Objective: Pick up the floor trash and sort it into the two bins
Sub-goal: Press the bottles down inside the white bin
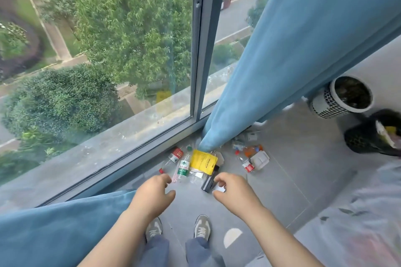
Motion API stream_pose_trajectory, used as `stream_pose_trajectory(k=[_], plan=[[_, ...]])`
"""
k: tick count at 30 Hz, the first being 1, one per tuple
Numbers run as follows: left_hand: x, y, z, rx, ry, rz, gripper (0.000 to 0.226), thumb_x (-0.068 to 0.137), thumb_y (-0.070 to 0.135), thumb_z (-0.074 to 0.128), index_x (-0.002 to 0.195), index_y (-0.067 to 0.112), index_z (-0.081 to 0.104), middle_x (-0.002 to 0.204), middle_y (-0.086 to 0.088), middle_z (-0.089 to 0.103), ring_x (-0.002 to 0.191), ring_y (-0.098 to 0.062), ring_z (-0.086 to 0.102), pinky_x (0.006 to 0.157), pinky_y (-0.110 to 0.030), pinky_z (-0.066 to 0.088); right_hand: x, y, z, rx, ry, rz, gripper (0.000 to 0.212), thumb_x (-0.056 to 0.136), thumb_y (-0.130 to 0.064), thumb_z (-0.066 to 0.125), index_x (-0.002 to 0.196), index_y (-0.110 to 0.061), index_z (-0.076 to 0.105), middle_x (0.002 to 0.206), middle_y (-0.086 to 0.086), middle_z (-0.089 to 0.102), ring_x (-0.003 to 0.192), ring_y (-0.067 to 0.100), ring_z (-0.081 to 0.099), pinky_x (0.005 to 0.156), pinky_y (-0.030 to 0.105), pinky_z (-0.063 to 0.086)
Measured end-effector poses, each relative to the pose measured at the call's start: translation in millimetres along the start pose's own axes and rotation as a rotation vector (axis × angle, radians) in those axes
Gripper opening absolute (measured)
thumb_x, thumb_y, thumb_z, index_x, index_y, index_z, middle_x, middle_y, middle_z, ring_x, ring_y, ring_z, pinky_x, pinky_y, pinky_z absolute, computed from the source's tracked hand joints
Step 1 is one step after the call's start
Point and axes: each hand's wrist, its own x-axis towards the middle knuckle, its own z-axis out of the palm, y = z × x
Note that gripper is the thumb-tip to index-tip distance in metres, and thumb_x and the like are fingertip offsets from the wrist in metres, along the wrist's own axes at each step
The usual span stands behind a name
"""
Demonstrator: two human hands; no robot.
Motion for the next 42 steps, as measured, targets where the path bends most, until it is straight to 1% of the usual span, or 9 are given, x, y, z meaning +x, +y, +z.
stream_pose_trajectory(k=[5, 9, 13, 19, 26, 31, 37, 39, 42], plan=[[60.4, -42.4, 40.9, -0.071, -0.033, -0.076, 0.035, 0.087, 0.03, 0.056, 0.12, 0.02, 0.057, 0.118, 0.003, 0.064, 0.108, -0.016, 0.059, 0.088, -0.025, 0.043, 62.0, 16.1, 57.3, 0.043, 0.003, 0.089, 0.036, 0.084, -0.021, 0.06, 0.12, -0.015, 0.061, 0.115, 0.002, 0.064, 0.107, 0.019, 0.057, 0.086, 0.026, 0.044], [112.3, -82.0, 75.4, -0.092, -0.012, -0.126, 0.038, 0.087, 0.032, 0.057, 0.124, 0.021, 0.055, 0.12, 0.003, 0.062, 0.11, -0.015, 0.059, 0.089, -0.026, 0.044, 113.8, 30.5, 115.0, 0.112, 0.016, 0.174, 0.039, 0.084, -0.026, 0.061, 0.122, -0.019, 0.06, 0.119, 0.0, 0.062, 0.11, 0.016, 0.057, 0.088, 0.024, 0.043], [170.2, -115.3, 107.4, -0.048, 0.017, -0.131, 0.043, 0.088, 0.031, 0.055, 0.129, 0.02, 0.052, 0.126, 0.0, 0.059, 0.114, -0.019, 0.058, 0.092, -0.028, 0.045, 171.9, 46.5, 163.0, 0.14, 0.044, 0.213, 0.04, 0.085, -0.027, 0.061, 0.124, -0.016, 0.058, 0.118, 0.003, 0.062, 0.109, 0.019, 0.058, 0.088, 0.026, 0.044], [253.0, -160.7, 158.5, 0.027, 0.023, -0.073, 0.044, 0.088, 0.032, 0.055, 0.128, 0.017, 0.05, 0.126, -0.006, 0.056, 0.115, -0.025, 0.056, 0.093, -0.035, 0.047, 257.7, 78.1, 229.9, 0.104, 0.039, 0.251, 0.044, 0.086, -0.026, 0.062, 0.128, -0.013, 0.056, 0.121, 0.006, 0.062, 0.113, 0.024, 0.056, 0.088, 0.028, 0.042], [322.6, -200.8, 218.3, 0.11, -0.033, -0.055, 0.044, 0.089, 0.032, 0.053, 0.129, 0.015, 0.048, 0.128, -0.007, 0.053, 0.115, -0.028, 0.054, 0.09, -0.034, 0.045, 339.8, 104.9, 298.9, 0.094, 0.038, 0.301, 0.05, 0.086, -0.03, 0.063, 0.132, -0.012, 0.053, 0.125, 0.01, 0.061, 0.119, 0.028, 0.053, 0.094, 0.033, 0.045], [367.6, -221.5, 254.6, 0.126, -0.046, -0.058, 0.041, 0.088, 0.032, 0.053, 0.124, 0.013, 0.05, 0.123, -0.009, 0.054, 0.11, -0.03, 0.055, 0.087, -0.035, 0.047, 382.0, 119.9, 345.9, 0.081, 0.045, 0.317, 0.048, 0.085, -0.032, 0.066, 0.126, -0.009, 0.056, 0.124, 0.011, 0.062, 0.119, 0.028, 0.055, 0.093, 0.032, 0.044], [411.8, -238.5, 290.0, 0.123, -0.037, -0.069, 0.038, 0.087, 0.03, 0.053, 0.12, 0.01, 0.052, 0.114, -0.011, 0.056, 0.103, -0.031, 0.057, 0.083, -0.036, 0.049, 422.6, 134.0, 384.4, 0.083, 0.081, 0.345, 0.043, 0.084, -0.034, 0.067, 0.118, -0.01, 0.058, 0.118, 0.011, 0.064, 0.112, 0.029, 0.058, 0.084, 0.033, 0.046], [425.6, -241.5, 299.1, 0.135, -0.033, -0.068, 0.039, 0.087, 0.03, 0.053, 0.121, 0.01, 0.052, 0.113, -0.012, 0.055, 0.102, -0.032, 0.056, 0.083, -0.037, 0.05, 436.7, 138.6, 394.2, 0.099, 0.094, 0.362, 0.044, 0.083, -0.035, 0.068, 0.117, -0.01, 0.056, 0.117, 0.012, 0.063, 0.109, 0.03, 0.059, 0.082, 0.034, 0.047], [445.2, -244.2, 306.4, 0.127, -0.02, -0.061, 0.043, 0.087, 0.03, 0.054, 0.124, 0.01, 0.051, 0.121, -0.013, 0.052, 0.108, -0.033, 0.055, 0.085, -0.037, 0.048, 456.2, 142.8, 402.3, 0.104, 0.134, 0.371, 0.054, 0.08, -0.038, 0.069, 0.121, -0.009, 0.05, 0.117, 0.014, 0.058, 0.108, 0.033, 0.058, 0.08, 0.035, 0.046]])
